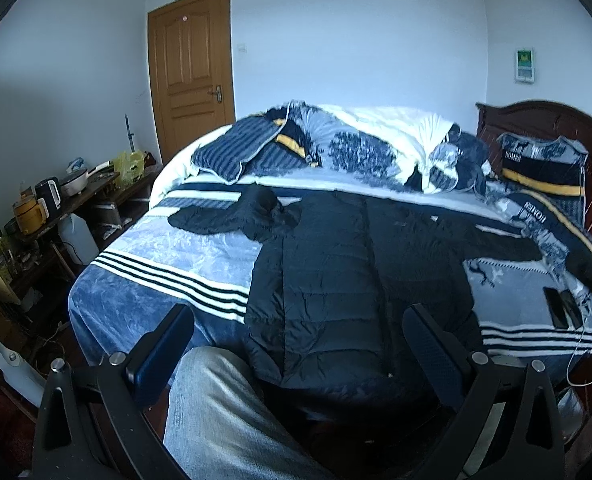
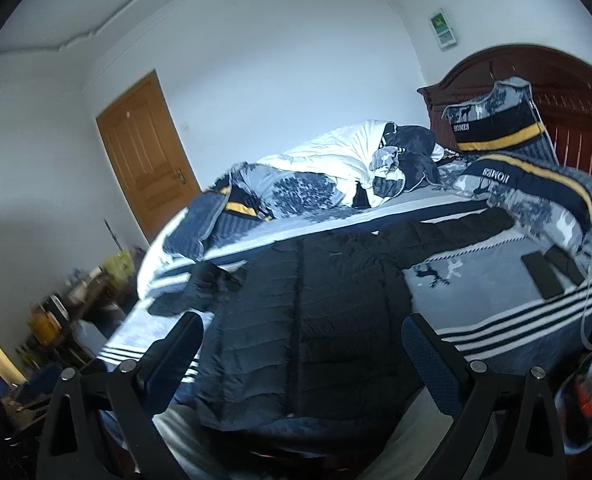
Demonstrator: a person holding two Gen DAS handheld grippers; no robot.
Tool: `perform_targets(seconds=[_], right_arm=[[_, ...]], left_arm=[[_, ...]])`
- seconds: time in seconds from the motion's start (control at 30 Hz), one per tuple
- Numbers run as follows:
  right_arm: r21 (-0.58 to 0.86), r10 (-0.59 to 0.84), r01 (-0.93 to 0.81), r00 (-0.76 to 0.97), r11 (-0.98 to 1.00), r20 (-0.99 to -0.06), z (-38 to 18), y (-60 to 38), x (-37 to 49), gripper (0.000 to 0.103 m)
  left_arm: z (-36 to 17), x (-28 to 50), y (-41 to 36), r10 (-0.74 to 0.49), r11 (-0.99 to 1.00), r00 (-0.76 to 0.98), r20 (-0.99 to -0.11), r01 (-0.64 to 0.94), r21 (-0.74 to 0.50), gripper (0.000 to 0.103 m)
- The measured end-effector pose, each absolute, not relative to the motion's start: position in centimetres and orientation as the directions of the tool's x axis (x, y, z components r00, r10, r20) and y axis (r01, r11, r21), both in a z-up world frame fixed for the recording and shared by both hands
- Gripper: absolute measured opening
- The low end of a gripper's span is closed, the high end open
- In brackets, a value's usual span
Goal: Fold large clothes
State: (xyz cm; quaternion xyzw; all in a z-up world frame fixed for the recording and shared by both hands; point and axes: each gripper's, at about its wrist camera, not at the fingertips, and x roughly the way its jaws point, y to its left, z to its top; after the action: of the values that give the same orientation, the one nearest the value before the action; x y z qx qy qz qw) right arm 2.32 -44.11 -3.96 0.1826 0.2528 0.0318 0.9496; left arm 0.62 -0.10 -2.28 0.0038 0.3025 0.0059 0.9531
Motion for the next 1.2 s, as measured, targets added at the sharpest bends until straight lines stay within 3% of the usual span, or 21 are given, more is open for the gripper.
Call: perform_targets(seconds=[0.17,0.43,0.6,0.77,0.9,1.0,1.2], right_arm=[[0.37,0.179,0.0,0.876,0.929,-0.449,-4.1,-44.2,5.1,0.101],[0.234,0.127,-0.052,0.94,0.971,-0.318,-3.0,-44.9,7.5,0.101],[0.285,0.145,-0.037,0.918,0.958,-0.369,-3.5,-47.8,10.9,0.101],[0.281,0.046,0.101,0.88,0.954,-0.473,-6.2,-51.3,14.4,0.101],[0.333,-0.002,0.182,0.88,0.925,-0.476,-7.8,-56.5,16.8,0.101],[0.41,0.04,0.181,0.879,0.894,-0.475,-9.3,-60.7,19.1,0.101],[0.481,0.09,0.273,0.791,0.833,-0.605,-14.1,-71.4,27.2,0.1]], left_arm=[[-3.3,3.0,-0.9,0.033,0.999,0.792,-0.61,-0.011,0.04,0.103],[-4.1,7.3,-3.4,0.038,0.996,0.766,-0.642,0.022,0.085,0.103],[-4.5,9.9,-5.9,0.008,0.992,0.758,-0.652,0.075,0.099,0.103],[-4.7,12.9,-8.8,-0.042,0.987,0.748,-0.662,0.135,0.089,0.103],[-4.9,15.6,-11.9,-0.097,0.978,0.739,-0.666,0.194,0.072,0.103],[-5.3,17.8,-14.4,-0.165,0.968,0.713,-0.681,0.251,0.028,0.103],[-8.4,23.6,-20.4,-0.239,0.949,0.637,-0.733,0.314,-0.036,0.103]])
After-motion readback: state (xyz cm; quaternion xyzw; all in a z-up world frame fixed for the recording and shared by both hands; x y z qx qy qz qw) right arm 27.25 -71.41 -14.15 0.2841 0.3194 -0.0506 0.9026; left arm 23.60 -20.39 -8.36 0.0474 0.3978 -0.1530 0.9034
